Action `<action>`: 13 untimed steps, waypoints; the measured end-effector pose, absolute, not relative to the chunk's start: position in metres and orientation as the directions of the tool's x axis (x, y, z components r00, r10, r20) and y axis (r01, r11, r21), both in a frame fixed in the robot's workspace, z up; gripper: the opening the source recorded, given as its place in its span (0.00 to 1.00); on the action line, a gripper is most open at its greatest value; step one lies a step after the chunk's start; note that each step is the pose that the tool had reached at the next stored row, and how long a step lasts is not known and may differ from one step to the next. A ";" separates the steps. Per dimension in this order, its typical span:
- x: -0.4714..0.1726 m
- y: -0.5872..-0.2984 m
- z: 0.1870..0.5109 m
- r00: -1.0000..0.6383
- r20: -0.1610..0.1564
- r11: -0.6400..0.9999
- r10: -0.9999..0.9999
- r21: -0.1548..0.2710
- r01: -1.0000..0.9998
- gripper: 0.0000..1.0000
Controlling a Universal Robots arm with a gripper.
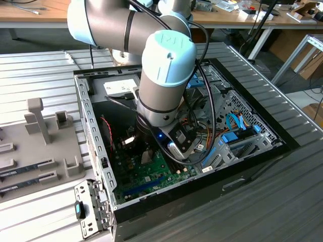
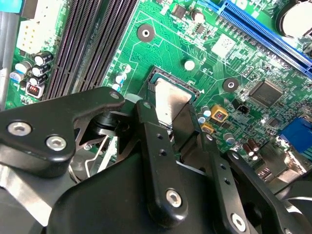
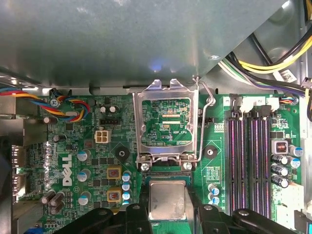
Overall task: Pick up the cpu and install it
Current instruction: 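Place the cpu into insertion slot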
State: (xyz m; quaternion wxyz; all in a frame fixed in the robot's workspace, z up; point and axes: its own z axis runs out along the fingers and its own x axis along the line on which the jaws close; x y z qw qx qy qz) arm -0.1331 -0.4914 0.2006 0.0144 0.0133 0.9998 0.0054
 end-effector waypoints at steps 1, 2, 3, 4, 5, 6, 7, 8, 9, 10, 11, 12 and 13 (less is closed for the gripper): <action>-0.133 -0.491 0.201 -0.999 -0.029 1.000 0.027 0.011 0.026 0.39; -0.133 -0.491 0.201 -0.999 -0.029 1.000 0.027 0.011 0.026 0.39; -0.133 -0.491 0.200 -0.999 -0.029 1.000 0.027 0.012 0.026 0.40; -0.133 -0.491 0.200 -0.999 -0.029 1.000 0.027 0.012 0.026 0.40; -0.133 -0.491 0.200 -0.999 -0.029 1.000 0.027 0.012 0.026 0.40; -0.133 -0.491 0.200 -0.999 -0.029 1.000 0.027 0.011 0.026 0.46; -0.133 -0.491 0.200 -0.999 -0.029 1.000 0.027 0.011 0.026 0.46; -0.133 -0.491 0.200 -0.999 -0.029 1.000 0.027 0.011 0.026 0.46; -0.133 -0.491 0.201 -0.999 -0.029 1.000 0.027 0.012 0.026 0.46; -0.133 -0.491 0.203 -0.999 -0.029 1.000 0.027 0.013 0.026 0.46; -0.133 -0.491 0.206 -0.999 -0.029 1.000 0.027 0.012 0.026 0.46; -0.133 -0.491 0.207 -0.999 -0.029 1.000 0.027 0.012 0.026 0.46; -0.133 -0.491 0.207 -0.999 -0.029 1.000 0.027 0.013 0.026 0.46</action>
